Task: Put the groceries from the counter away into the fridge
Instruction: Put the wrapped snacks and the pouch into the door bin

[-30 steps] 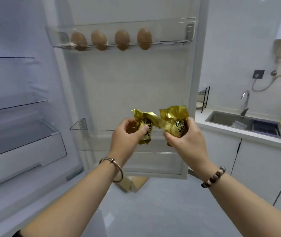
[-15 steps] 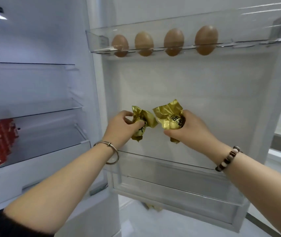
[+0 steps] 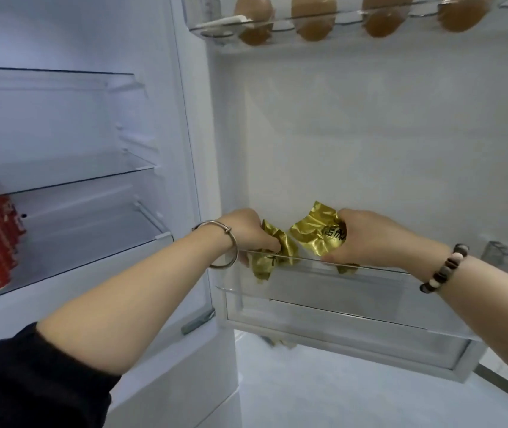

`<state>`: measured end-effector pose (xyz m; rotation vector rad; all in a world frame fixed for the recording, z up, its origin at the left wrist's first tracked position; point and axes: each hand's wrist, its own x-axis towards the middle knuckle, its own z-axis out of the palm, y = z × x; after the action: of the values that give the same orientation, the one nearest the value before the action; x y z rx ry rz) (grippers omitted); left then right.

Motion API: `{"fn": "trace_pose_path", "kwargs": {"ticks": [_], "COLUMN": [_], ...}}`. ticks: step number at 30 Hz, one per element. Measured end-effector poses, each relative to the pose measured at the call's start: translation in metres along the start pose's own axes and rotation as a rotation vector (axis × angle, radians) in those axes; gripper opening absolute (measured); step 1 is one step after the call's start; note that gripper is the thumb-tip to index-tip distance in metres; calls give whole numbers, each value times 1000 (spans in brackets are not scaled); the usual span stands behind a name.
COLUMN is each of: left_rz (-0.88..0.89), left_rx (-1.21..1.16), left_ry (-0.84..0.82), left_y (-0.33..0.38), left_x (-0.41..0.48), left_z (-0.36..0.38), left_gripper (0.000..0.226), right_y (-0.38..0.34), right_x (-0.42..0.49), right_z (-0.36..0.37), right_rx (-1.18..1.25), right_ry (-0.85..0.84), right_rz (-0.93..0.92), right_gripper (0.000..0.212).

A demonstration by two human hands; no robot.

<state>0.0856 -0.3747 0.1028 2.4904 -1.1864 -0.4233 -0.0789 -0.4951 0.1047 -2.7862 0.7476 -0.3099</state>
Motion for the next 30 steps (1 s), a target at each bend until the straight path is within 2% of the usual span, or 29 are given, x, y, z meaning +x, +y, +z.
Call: {"fn": "trace_pose_path", "kwargs": {"ticks": [3, 7, 14, 19, 20, 23, 26, 30], "left_rz": [-9, -43, -61, 94, 108, 208, 312, 325], "left_rx": [-25, -3, 151, 522, 545, 559, 529, 487], "left_ry": [-94, -178, -209, 5, 6, -33, -113, -232], "left_y": [2, 5, 5, 5, 5, 5, 6, 6], "left_x": [-1, 0, 1, 2, 2, -2, -4, -2], "left_z": [0, -1, -5, -9, -10, -12, -16, -17], "left_gripper": [23, 25, 29, 34, 42, 56, 55, 58], "right_y": [-1, -2, -3, -5, -4, -4, -4, -5], "right_x": [-2, -3, -5, -6, -6, -6, -5, -5], "right_z": [1, 2, 1, 2, 2, 4, 5, 6], "right_rx": [-47, -67, -138, -137, -136, -131, -139, -158], "right_ry": [-9, -30, -75, -109, -108, -101, -109, -123], "right_rz": [1, -4, -30, -46, -46, -38, -30, -29], "right_gripper": [29, 30, 33, 28, 28, 30, 32, 32]}}
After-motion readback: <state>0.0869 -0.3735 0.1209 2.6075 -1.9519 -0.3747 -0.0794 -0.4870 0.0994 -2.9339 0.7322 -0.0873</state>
